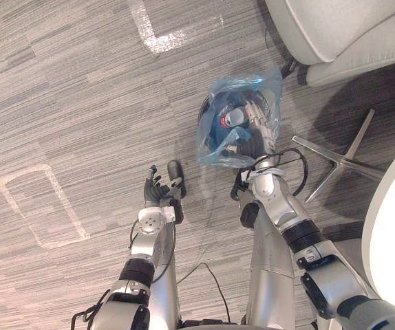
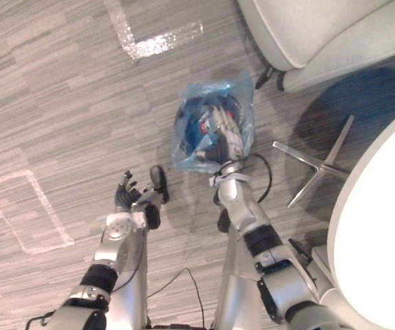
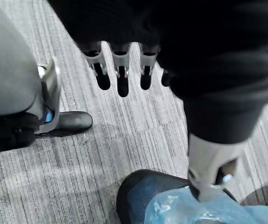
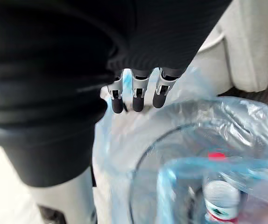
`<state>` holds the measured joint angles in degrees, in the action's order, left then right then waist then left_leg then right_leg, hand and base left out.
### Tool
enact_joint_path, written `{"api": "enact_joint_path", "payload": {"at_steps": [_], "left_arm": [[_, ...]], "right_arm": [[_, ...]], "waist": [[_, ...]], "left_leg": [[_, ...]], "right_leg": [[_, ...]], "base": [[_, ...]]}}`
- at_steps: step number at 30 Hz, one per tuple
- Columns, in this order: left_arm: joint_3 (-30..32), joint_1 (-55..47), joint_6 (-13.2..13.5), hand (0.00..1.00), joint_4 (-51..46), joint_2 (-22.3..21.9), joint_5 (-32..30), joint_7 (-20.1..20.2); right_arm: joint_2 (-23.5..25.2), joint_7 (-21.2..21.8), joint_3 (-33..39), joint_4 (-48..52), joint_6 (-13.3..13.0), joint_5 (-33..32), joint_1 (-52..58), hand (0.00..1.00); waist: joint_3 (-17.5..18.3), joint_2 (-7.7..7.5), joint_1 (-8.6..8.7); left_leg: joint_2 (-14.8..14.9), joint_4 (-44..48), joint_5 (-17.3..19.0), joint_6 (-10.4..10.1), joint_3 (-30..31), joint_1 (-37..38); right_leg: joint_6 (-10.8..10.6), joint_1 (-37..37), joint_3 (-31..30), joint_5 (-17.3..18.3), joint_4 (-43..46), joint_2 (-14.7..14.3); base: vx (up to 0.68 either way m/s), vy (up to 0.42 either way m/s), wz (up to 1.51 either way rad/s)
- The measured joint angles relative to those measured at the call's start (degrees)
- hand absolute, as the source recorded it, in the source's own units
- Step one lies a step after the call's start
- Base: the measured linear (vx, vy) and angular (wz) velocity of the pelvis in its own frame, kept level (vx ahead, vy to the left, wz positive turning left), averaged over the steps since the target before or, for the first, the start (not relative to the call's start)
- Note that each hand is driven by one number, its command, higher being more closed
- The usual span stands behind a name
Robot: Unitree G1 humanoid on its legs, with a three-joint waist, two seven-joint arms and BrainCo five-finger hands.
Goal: Gather rubbish on tea table into small bin, then transfer packed bag to large trash can.
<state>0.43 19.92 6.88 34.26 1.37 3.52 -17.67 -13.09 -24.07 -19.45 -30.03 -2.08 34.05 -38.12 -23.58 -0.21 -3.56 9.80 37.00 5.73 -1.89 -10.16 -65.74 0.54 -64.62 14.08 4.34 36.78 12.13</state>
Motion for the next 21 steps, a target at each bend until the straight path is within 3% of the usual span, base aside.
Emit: {"api": "enact_joint_path", "payload": {"at_steps": [8,16,17,21], "left_arm": [[0.38,2.01,0.41,0.00,1.31,0.08,0.49,-1.22],[1.77,5.10,1.65,0.00,3.67,-0.31,3.33,-1.39],[2.11,5.17,1.64,0.00,3.74,-0.46,3.35,-1.51],[2.66,5.61,1.72,0.00,3.88,-0.53,3.42,-2.34]], "right_arm": [[2.81,0.59,-2.19,-14.44,2.49,2.10,-6.38,0.00],[3.17,0.50,0.28,-24.93,4.98,2.13,-12.62,0.00],[3.23,0.51,0.71,-25.57,5.18,2.14,-12.75,1.00],[3.33,0.50,1.90,-27.57,6.12,2.23,-13.06,1.00]], "waist": [[0.00,0.01,-0.26],[-0.07,0.15,-0.36],[-0.08,0.17,-0.36],[-0.08,0.16,-0.37]], "left_leg": [[-1.50,-4.95,-2.66,-0.80,1.09,-1.13],[-3.49,-6.72,-5.56,-1.31,4.03,-6.86],[-3.58,-6.77,-5.66,-1.42,4.30,-7.13],[-3.83,-7.00,-5.98,-1.80,4.73,-8.42]], "right_leg": [[0.19,-1.73,1.62,0.01,-1.22,0.86],[0.59,-7.29,3.14,1.60,1.48,2.44],[0.65,-7.51,3.24,1.85,1.74,2.53],[0.56,-9.31,3.27,2.61,3.19,2.91]], "base": [[0.01,-0.010,0.15],[-0.02,-0.017,0.26],[-0.03,-0.026,0.28],[-0.04,-0.031,0.11]]}}
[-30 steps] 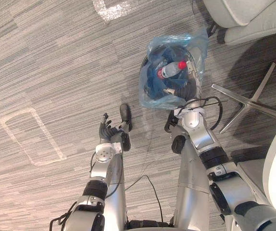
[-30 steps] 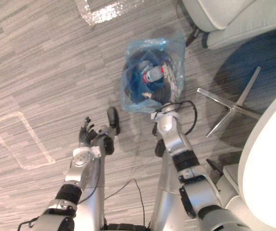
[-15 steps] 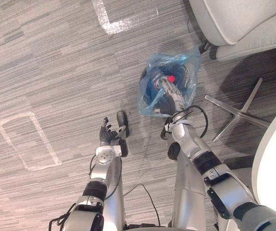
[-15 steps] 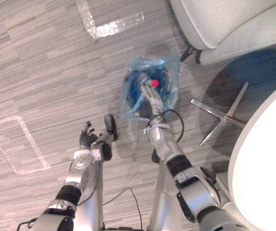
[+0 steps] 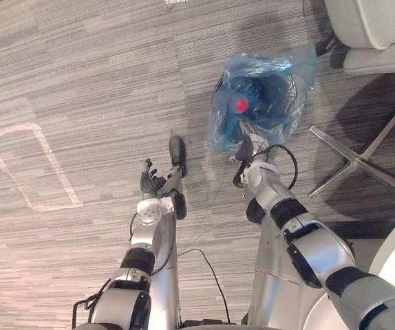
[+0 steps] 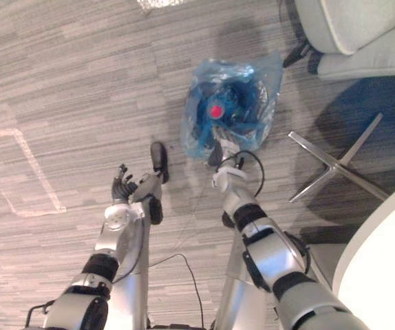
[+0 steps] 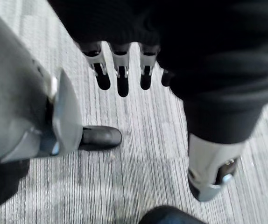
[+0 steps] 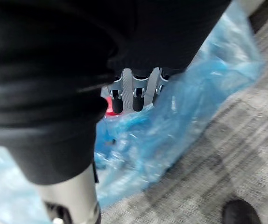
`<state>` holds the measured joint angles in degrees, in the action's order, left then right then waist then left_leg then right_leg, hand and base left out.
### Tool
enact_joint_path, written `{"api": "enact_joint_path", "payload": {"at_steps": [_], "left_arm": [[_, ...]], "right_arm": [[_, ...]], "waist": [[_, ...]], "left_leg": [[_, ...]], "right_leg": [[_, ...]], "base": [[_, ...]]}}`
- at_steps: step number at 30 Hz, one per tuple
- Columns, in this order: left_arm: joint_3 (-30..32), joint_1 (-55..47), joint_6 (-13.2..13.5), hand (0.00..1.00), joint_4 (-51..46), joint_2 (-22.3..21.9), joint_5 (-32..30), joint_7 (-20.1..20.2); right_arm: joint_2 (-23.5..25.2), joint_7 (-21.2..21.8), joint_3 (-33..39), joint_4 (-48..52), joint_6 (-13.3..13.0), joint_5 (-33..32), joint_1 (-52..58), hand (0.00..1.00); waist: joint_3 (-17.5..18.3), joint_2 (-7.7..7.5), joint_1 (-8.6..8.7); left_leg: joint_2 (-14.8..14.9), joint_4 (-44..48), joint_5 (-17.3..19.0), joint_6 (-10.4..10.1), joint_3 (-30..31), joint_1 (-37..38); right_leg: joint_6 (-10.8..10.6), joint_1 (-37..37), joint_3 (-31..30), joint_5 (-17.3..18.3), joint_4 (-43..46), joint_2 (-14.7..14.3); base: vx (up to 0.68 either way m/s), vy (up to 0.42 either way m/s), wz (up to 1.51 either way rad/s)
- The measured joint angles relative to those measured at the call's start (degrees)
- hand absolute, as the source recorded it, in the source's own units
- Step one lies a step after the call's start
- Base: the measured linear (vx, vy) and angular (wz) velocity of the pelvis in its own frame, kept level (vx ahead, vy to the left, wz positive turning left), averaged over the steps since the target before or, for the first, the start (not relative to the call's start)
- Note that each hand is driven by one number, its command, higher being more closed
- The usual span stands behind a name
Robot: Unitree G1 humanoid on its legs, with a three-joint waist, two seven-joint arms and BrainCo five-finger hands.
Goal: Gather rubbish on tea table into small bin, then transfer packed bag to large trash can.
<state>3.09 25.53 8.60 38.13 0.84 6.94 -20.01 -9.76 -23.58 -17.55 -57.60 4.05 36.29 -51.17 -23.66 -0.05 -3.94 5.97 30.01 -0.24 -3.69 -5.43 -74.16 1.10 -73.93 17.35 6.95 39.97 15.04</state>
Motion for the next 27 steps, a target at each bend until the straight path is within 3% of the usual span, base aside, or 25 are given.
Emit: {"api": "enact_joint_path", "payload": {"at_steps": [15,20,27], "left_arm": [[-0.14,0.95,0.61,0.00,0.55,-1.86,0.02,0.09],[-0.14,0.84,0.30,0.00,-0.07,-2.09,-0.10,0.22],[-1.00,-0.28,-1.25,0.00,-0.64,-2.05,-0.85,1.52]], "right_arm": [[-0.10,-0.16,1.78,0.93,-0.48,-1.19,0.12,1.00],[0.28,-0.26,1.88,6.88,-0.87,-1.55,3.32,1.00],[4.39,-0.81,1.63,17.52,-2.35,-5.32,11.57,1.00]], "waist": [[0.00,0.00,-0.10],[0.01,0.00,-0.85],[0.08,-0.10,-1.17]], "left_leg": [[0.54,0.56,-0.22,-0.12,-0.38,-0.37],[1.58,2.39,-0.15,-0.05,-0.29,0.76],[3.91,2.22,0.99,-0.04,-0.80,8.18]], "right_leg": [[0.12,-0.92,-0.33,0.12,0.90,-0.30],[0.21,0.65,-0.46,0.06,1.19,-1.21],[0.86,8.77,-0.53,-0.46,-2.14,-3.89]], "base": [[-0.04,-0.024,-0.01],[-0.05,-0.029,-0.12],[-0.06,-0.042,-0.23]]}}
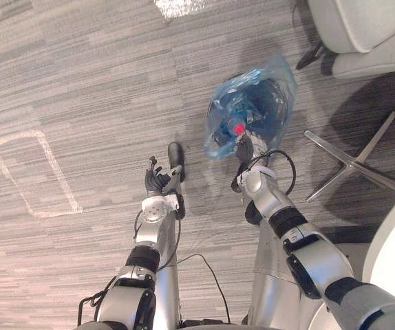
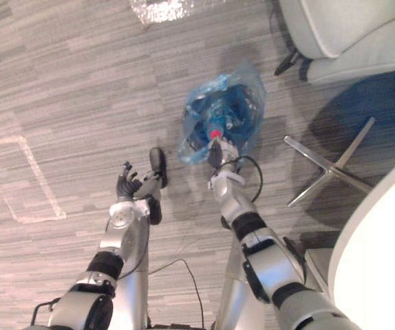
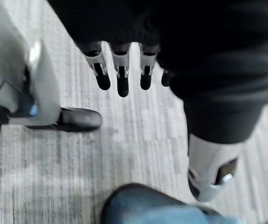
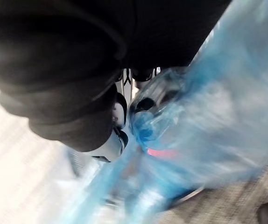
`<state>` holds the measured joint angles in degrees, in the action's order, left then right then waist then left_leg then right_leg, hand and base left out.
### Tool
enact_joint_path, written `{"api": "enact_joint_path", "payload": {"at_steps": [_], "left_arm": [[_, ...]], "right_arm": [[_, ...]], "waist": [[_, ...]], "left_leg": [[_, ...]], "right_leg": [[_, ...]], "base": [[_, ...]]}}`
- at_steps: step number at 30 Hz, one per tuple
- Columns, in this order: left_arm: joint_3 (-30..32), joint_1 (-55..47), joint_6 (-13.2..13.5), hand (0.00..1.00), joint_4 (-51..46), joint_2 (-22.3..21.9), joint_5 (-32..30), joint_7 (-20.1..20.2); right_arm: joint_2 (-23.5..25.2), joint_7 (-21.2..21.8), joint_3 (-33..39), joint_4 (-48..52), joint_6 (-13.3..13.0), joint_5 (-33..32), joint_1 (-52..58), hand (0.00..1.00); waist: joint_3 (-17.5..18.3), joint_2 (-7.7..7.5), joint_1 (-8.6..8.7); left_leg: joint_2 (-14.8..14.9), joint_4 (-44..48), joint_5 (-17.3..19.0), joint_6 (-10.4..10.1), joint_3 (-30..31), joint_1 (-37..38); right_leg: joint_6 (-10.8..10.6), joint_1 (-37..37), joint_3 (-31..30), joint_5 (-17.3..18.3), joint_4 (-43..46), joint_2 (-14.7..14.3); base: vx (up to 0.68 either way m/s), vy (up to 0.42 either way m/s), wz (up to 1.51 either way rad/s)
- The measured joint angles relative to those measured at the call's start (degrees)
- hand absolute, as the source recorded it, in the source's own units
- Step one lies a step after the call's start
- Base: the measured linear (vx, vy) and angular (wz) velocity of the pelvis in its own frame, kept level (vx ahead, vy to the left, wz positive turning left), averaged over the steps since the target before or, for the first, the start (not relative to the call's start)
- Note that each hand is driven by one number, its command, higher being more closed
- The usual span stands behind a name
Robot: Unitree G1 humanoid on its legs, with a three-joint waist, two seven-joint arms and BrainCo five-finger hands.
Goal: Gather rubbish on tea table into small bin, then transfer packed bag to large trash can.
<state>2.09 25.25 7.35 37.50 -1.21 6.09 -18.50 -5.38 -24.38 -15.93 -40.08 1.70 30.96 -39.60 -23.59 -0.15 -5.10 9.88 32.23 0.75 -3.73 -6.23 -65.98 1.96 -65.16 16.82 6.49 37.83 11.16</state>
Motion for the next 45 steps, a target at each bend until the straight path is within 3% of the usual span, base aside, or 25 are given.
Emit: {"api": "enact_joint_path", "payload": {"at_steps": [6,9,17,26,31,39,43,45], "left_arm": [[-1.11,-4.29,-1.67,0.00,0.17,-0.05,-1.61,1.24],[-1.28,-7.15,-2.10,0.00,0.38,0.06,-2.21,1.36],[-0.78,-12.89,-3.14,0.00,7.52,0.42,-3.85,2.65],[-0.74,-14.24,-5.38,0.00,19.01,2.66,-7.76,4.17],[-0.75,-17.40,-5.55,0.00,20.56,4.08,-9.09,5.15],[-0.89,-21.08,-5.48,0.00,20.57,4.97,-9.40,5.33],[-2.81,-21.83,-5.51,0.00,18.67,5.14,-9.31,5.55],[-7.35,-23.35,-5.40,0.00,6.69,6.21,-8.13,5.44]], "right_arm": [[2.03,1.31,-0.47,12.20,-1.66,-6.58,9.39,1.00],[2.77,2.59,-1.28,17.37,-2.21,-9.68,14.46,1.00],[5.18,6.86,-3.30,21.50,-4.02,-13.30,23.93,1.00],[4.69,10.87,-3.38,17.88,-4.10,-15.80,27.01,1.00],[3.64,13.10,-3.51,19.50,-4.62,-17.74,28.69,1.00],[2.54,15.03,-3.44,27.95,-6.75,-22.28,29.88,1.00],[2.42,15.68,-3.36,29.23,-7.56,-24.53,30.92,1.00],[1.57,17.66,-3.89,31.48,-7.67,-26.19,31.85,1.00]], "waist": [[0.04,-0.07,0.36],[0.51,-0.81,0.59],[6.72,-3.38,1.77],[10.97,-3.44,2.54],[14.46,-3.59,2.96],[16.98,-4.53,3.87],[17.80,-4.62,4.44],[18.27,-4.49,4.46]], "left_leg": [[1.01,-2.99,0.61,-0.45,-1.15,11.82],[1.11,-5.24,0.97,-0.89,-1.91,19.11],[0.86,-11.54,1.71,-1.05,-4.47,34.47],[-1.61,-26.45,-3.69,-1.49,-6.56,46.47],[-2.26,-29.81,-4.19,-1.49,-8.49,51.70],[-3.71,-33.89,-4.47,-1.54,-10.44,58.07],[-4.25,-35.29,-4.18,-1.93,-10.66,60.58],[-4.48,-36.00,-4.29,-1.89,-10.71,60.98]], "right_leg": [[-0.49,11.84,-0.13,-0.42,-4.70,-1.83],[-0.73,18.91,-0.12,-0.58,-7.72,-2.49],[-1.72,33.92,-1.37,-2.33,-16.39,-4.12],[-2.98,45.09,-2.79,-9.11,-31.42,-6.08],[-3.47,49.73,-4.74,-11.25,-36.22,-6.90],[-4.87,54.40,-7.80,-12.78,-40.20,-6.63],[-5.11,56.59,-8.14,-12.94,-41.24,-6.50],[-4.88,56.50,-8.56,-13.38,-41.25,-6.04]], "base": [[-0.02,-0.038,-0.15],[0.06,-0.016,-0.11],[0.10,-0.004,-0.12],[0.08,0.001,-0.08],[0.03,0.009,-0.19],[0.00,0.032,-0.18],[0.02,0.016,-0.05],[0.03,0.026,-0.07]]}}
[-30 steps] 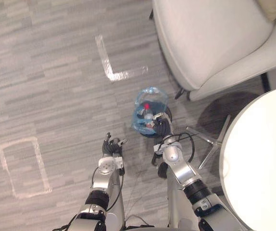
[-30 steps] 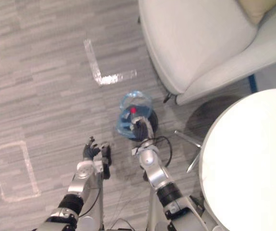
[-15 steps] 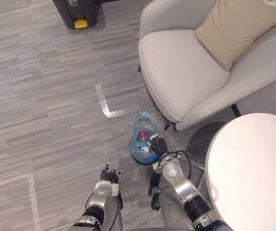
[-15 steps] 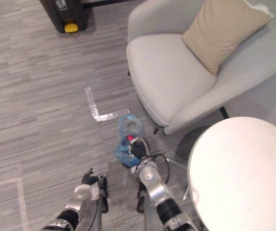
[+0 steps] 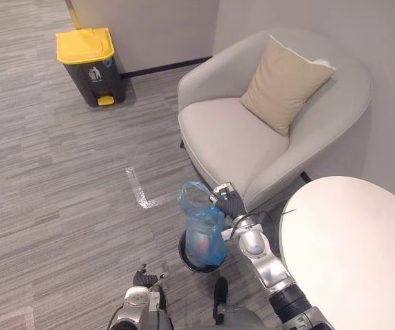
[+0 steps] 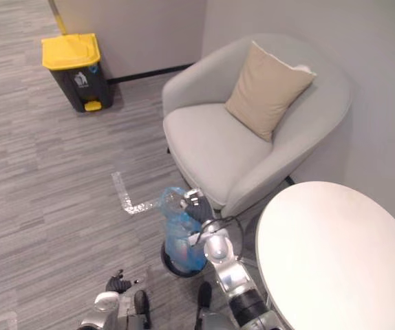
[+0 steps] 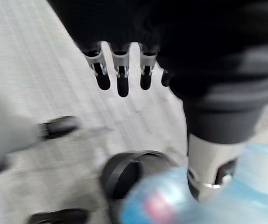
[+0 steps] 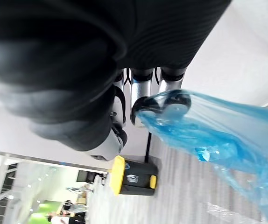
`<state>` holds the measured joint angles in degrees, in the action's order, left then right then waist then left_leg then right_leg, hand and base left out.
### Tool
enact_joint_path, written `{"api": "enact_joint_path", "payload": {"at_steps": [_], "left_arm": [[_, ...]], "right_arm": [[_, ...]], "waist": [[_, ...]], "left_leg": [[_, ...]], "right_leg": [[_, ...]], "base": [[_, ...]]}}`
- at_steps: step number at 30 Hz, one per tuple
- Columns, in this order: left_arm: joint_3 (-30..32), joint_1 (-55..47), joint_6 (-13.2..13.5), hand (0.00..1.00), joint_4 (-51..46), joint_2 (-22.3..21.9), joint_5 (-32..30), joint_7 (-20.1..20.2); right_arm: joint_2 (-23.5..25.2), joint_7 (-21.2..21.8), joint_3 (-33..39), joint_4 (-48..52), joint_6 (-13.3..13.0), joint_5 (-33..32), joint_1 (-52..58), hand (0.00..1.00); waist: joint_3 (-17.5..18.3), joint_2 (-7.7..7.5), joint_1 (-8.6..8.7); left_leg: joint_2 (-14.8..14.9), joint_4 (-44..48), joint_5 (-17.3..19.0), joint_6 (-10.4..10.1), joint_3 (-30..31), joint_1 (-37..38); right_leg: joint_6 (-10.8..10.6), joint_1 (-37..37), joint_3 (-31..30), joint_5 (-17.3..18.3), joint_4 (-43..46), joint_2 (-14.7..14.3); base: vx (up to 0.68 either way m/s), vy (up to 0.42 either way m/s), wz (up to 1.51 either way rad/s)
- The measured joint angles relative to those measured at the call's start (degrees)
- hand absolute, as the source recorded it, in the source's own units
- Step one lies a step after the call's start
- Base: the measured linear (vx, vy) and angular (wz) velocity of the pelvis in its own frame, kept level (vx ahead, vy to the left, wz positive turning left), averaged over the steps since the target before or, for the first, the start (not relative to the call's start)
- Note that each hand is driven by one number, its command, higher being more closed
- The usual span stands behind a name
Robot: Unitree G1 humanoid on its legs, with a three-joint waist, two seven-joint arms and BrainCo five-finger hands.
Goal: Gather rubbish on tea table into small bin, then transfer packed bag to large trash can.
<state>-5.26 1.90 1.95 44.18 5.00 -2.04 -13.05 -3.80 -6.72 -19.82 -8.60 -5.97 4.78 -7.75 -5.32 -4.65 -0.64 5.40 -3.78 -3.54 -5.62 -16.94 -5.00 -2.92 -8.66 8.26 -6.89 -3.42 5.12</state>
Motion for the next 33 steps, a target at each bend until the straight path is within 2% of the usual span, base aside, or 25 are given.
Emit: {"api": "enact_joint_path", "payload": {"at_steps": [1,3,9,12,16,20,27,28,33], "left_arm": [[-2.79,-2.44,2.85,0.00,-8.13,1.00,0.09,0.21],[-4.73,-4.73,4.95,0.00,-16.71,0.92,0.09,1.32],[-7.41,-7.09,4.63,0.00,-24.73,1.22,0.05,3.91],[-7.97,-7.01,5.41,0.00,-30.07,2.27,-0.03,4.56],[-9.12,-7.01,6.66,0.00,-32.92,3.71,-0.17,5.35],[-10.37,-6.98,7.29,0.00,-34.06,5.55,-0.20,6.62],[-10.49,-6.53,7.28,0.00,-34.12,5.66,-0.63,7.14],[-10.49,-6.53,7.27,0.00,-34.12,5.66,-0.70,7.19],[-10.43,-6.64,7.21,0.00,-32.96,5.45,-1.20,7.75]], "right_arm": [[-0.80,-0.06,-0.16,1.07,-0.23,-0.31,0.06,1.00],[-1.92,-0.08,0.57,2.86,-0.42,-0.36,0.04,1.00],[-4.91,0.13,0.80,6.74,-0.69,-1.05,-0.05,1.00],[-5.80,0.94,1.16,8.69,-1.91,-2.77,-0.16,1.00],[-7.10,2.05,1.23,10.10,-2.61,-3.93,-0.18,1.00],[-7.76,2.59,1.18,10.17,-2.72,-5.54,-0.36,1.00],[-7.77,3.51,1.13,10.26,-2.71,-5.94,-1.18,1.00],[-7.79,3.58,1.12,10.26,-2.67,-5.78,-1.18,0.00],[-7.97,3.71,1.07,8.94,-2.51,-2.12,-0.54,0.00]], "waist": [[0.14,0.19,0.15],[0.72,0.44,0.09],[2.49,1.51,0.15],[2.83,1.81,0.16],[3.80,2.92,0.27],[4.32,3.00,0.40],[4.48,2.83,0.72],[4.48,2.83,0.75],[4.48,2.83,0.73]], "left_leg": [[-0.11,-0.02,-0.15,0.33,0.03,0.15],[-0.34,-0.03,-0.07,0.57,0.11,0.19],[-0.87,-0.23,0.28,1.08,0.25,1.15],[-0.78,-0.33,0.29,1.09,0.33,1.24],[-0.83,-1.73,0.12,1.26,0.25,2.27],[-0.80,-2.06,0.10,1.21,0.06,3.13],[-0.81,-2.06,0.15,1.16,-0.51,3.14],[-0.82,-2.06,0.16,1.16,-0.59,3.12],[-0.88,-2.06,0.18,1.19,-1.13,2.83]], "right_leg": [[-0.01,0.11,-0.11,-0.09,0.00,0.12],[-0.13,0.12,-0.19,-0.15,0.00,0.21],[-0.21,0.89,-0.76,-0.11,-0.36,0.32],[-0.21,0.95,-0.78,-0.11,-0.33,0.31],[-0.23,1.13,-1.24,-0.12,-0.31,0.25],[-0.23,1.75,-1.59,-0.12,-0.52,0.09],[-0.26,1.57,-2.26,-0.18,-0.79,0.01],[-0.27,1.49,-2.34,-0.19,-0.80,0.00],[-0.35,0.87,-2.95,-0.33,-0.79,-0.03]], "base": [[0.03,0.016,-0.05],[0.04,0.007,0.00],[0.05,0.003,-0.04],[0.00,0.000,0.00],[0.00,-0.010,-0.05],[0.01,-0.009,-0.05],[0.01,-0.013,-0.04],[0.02,-0.011,-0.05],[0.01,-0.008,-0.06]]}}
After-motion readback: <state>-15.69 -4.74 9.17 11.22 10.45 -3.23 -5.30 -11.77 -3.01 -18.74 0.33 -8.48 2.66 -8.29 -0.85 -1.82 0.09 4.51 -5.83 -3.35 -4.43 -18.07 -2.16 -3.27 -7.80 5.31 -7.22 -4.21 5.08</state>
